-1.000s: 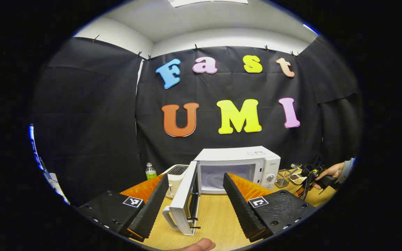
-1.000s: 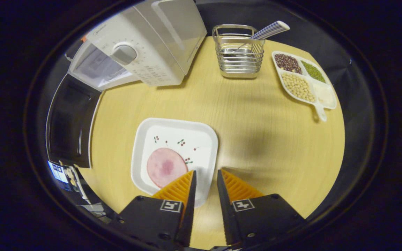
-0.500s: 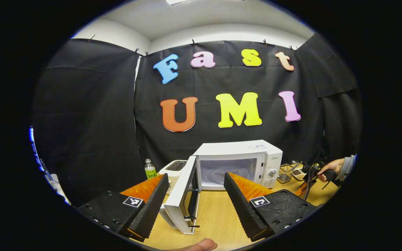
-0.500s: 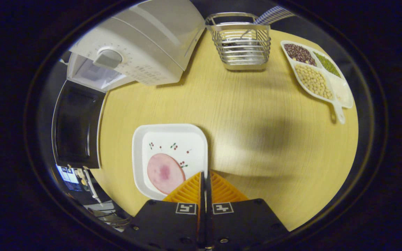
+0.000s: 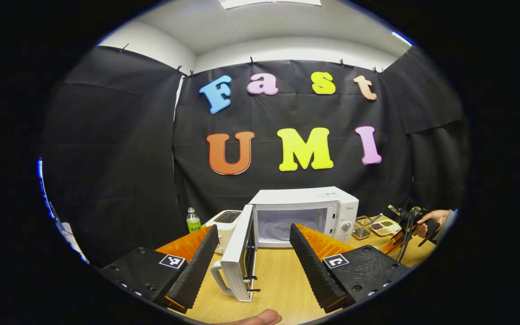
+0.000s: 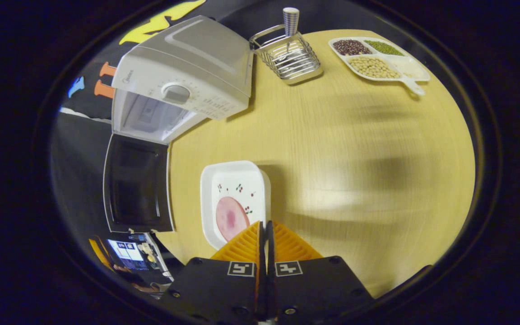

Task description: Open the microwave oven with the left hand, put the food in, and close the microwave oven.

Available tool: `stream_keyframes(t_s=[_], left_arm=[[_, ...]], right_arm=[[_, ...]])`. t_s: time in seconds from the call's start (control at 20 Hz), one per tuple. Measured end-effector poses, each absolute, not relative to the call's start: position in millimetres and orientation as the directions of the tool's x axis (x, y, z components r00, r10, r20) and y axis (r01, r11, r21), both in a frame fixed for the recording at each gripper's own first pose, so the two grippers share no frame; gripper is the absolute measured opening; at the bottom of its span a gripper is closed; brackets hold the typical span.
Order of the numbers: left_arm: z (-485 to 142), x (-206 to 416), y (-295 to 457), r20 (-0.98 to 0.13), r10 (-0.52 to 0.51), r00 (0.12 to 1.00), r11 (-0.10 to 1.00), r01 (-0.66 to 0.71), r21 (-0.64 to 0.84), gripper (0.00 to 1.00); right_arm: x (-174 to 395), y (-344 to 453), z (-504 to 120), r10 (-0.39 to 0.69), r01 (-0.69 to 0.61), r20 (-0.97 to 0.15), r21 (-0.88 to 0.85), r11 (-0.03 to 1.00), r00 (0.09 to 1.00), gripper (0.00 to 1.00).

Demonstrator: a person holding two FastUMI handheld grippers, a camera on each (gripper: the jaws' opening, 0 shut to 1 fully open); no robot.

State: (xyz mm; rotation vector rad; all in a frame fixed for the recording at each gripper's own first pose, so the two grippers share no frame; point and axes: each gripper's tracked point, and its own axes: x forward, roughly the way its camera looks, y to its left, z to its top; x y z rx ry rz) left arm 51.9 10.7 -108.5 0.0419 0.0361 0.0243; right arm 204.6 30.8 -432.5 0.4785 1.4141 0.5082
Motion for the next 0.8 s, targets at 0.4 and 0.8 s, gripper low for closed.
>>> stream_keyframes(t_s=[0.4, 0.8], left_arm=[[-113, 29, 49, -0.019, 0.021, 1.000, 1.000, -0.021, 0.014, 0.95], [-113, 19, 85, -0.008, 0.035, 0.999, 0.997, -0.034, 0.071, 0.95]], right_arm=[[195, 99, -413, 0.671, 0.017, -0.717, 0.685, 0.728, 0.188, 0.04], [220, 197, -417, 0.645, 0.199, -0.675, 0.731, 0.653, 0.359, 0.04]])
